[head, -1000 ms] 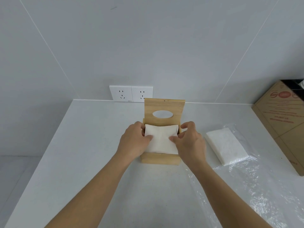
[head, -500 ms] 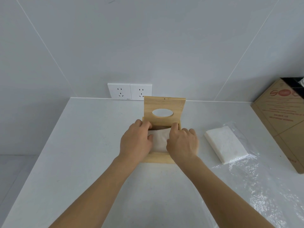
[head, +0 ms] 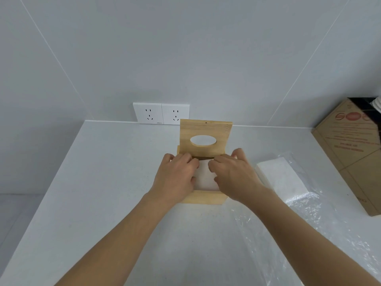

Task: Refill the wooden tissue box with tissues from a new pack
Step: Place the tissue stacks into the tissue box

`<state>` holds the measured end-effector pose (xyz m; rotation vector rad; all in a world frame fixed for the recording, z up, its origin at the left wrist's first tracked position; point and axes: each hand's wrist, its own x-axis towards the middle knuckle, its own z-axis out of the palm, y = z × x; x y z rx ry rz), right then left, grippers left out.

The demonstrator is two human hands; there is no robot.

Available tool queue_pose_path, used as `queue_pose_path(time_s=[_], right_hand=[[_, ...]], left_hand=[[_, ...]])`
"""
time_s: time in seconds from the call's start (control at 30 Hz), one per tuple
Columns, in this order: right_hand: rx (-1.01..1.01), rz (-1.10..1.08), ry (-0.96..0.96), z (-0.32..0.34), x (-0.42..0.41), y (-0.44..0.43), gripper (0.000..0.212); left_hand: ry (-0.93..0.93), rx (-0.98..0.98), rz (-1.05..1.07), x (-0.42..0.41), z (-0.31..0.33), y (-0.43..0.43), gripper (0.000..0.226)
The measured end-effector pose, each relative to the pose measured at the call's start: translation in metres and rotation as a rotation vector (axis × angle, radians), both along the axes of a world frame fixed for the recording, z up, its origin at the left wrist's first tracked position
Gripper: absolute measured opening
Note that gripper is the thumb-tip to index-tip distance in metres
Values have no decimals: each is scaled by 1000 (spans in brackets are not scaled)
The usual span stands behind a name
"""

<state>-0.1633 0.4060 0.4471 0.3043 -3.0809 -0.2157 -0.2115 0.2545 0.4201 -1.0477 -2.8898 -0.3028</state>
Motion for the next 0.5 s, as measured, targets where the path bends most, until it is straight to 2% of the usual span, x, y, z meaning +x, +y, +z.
queue_pose_path(time_s=[0.07,0.2,0.27,0.37,0.5], right_hand=[[42,29,-101,-4,-5,6,15],[163,74,-132,-5,-16,1,24],[213,75,-210,-6,-20,-5,29],[253,80,-255,-13,-26,-5,18],[240,31,-304,-18,-28,-5,18]], left_hand=[[-27,-83,-18,-2,0,0,27],[-100,-233,-10,-8,4,2,25],[-123,-266,-23,-9,7,5,25],[-144,-289,-38,-12,8,7,26],[-158,-315,-51,-15,7,9,27]])
